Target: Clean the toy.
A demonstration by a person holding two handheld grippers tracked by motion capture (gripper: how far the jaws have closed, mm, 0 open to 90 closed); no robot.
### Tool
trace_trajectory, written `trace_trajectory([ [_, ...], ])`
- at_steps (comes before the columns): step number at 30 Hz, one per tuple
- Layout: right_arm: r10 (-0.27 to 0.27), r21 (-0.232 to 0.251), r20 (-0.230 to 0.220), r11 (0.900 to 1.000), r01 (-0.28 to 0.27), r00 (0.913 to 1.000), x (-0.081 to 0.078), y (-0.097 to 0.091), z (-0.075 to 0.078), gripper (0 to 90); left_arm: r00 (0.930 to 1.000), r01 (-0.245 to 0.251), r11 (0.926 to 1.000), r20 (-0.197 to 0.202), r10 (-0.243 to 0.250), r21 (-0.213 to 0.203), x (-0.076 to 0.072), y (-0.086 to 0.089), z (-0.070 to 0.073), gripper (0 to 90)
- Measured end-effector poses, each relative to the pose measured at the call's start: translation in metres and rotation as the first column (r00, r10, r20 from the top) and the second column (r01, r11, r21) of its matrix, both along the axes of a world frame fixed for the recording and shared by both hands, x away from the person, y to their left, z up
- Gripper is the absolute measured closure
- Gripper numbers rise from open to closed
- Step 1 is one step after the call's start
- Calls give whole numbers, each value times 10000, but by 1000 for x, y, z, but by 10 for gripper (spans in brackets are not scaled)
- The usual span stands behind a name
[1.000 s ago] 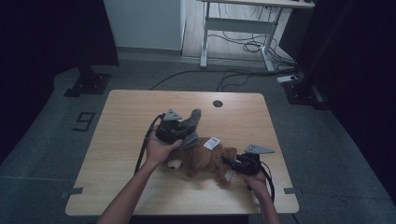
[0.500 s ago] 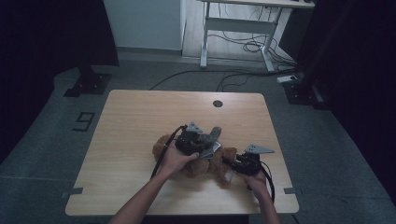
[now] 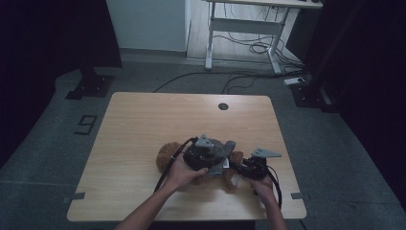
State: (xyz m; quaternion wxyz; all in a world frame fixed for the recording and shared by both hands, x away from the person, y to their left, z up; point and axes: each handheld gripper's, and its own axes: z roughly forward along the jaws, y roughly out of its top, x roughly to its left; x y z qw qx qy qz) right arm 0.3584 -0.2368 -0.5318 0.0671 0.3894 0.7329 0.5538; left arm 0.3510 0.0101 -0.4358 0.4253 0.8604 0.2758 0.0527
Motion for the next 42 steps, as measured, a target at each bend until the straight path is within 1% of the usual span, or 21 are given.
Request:
trace_trajectory([
  [2,-28,-55,22,10000,29,10000,-1,1,1,624,10000,10,10000,-51,-9,58,2,-8,-2,789],
  [5,-66,-77,15,9999,66,10000,-1,1,1,624,9998,-139,9991,166,133,395,3,-16,-10,789],
  [7,-107,-49,-3,9999,107,9999,-1,0,0,624,9990,-261,9982,378,241,544,4,-16,-14,791],
  [9,-90,-7,-8,10000,90,10000,-1,-1,0,623,9986,-389,9981,379,371,473,5,-11,-14,792],
  [12,-98,49,14,9999,98,10000,-1,-1,0,623,9977,-576,9978,374,563,322,5,2,-13,792],
  [14,-110,69,27,9999,109,9999,-1,-1,0,622,9960,-792,9967,414,785,150,5,15,-12,792],
  [16,-103,65,16,9999,103,9999,-1,-1,0,622,9932,-1051,9945,511,1047,38,3,29,-11,792],
  [19,-83,152,-7,9998,83,10000,0,-1,0,621,9896,-1349,9906,466,1357,-214,1,53,-11,792],
  [21,-46,175,-22,9998,47,10000,0,-1,0,621,9867,-1515,9878,536,1533,-366,-1,65,-10,792],
  [24,-94,197,-22,9998,95,10000,0,0,0,621,9814,-1761,9832,696,1791,-473,-3,77,-6,791],
  [25,-111,177,-29,9998,112,9999,0,0,0,621,9808,-1787,9825,696,1821,-526,-4,78,-4,791],
  [26,-131,164,-18,9998,131,9999,0,0,0,622,9817,-1737,9831,691,1775,-570,-4,78,-2,791],
  [27,-141,147,-21,9998,142,9999,0,1,0,622,9829,-1669,9841,689,1710,-614,-4,76,0,791],
  [29,-172,147,-31,9997,172,9998,1,1,0,622,9850,-1515,9865,738,1560,-625,-4,66,5,792],
  [32,-209,147,-30,9997,210,9998,1,1,0,622,9905,-1089,9909,751,1149,-792,-4,42,9,791],
  [34,-229,143,-25,9996,229,9997,0,1,0,622,9937,-780,9939,739,838,-786,-5,22,10,791],
  [35,-259,149,-11,9996,259,9997,0,1,0,622,9945,-664,9954,766,716,-684,-5,10,8,792],
  [38,-272,98,41,9996,271,9996,0,2,1,622,9970,-538,9980,548,556,-330,1,-14,-2,792],
  [40,-255,45,74,9997,254,9996,0,2,1,622,9975,-572,9984,423,570,32,6,-24,-11,792],
  [41,-264,45,97,9996,264,9996,0,2,1,622,9971,-621,9977,448,609,273,8,-28,-16,792],
  [42,-281,19,104,9996,281,9996,-1,2,1,622,9967,-656,9971,508,636,384,9,-29,-18,793],
])
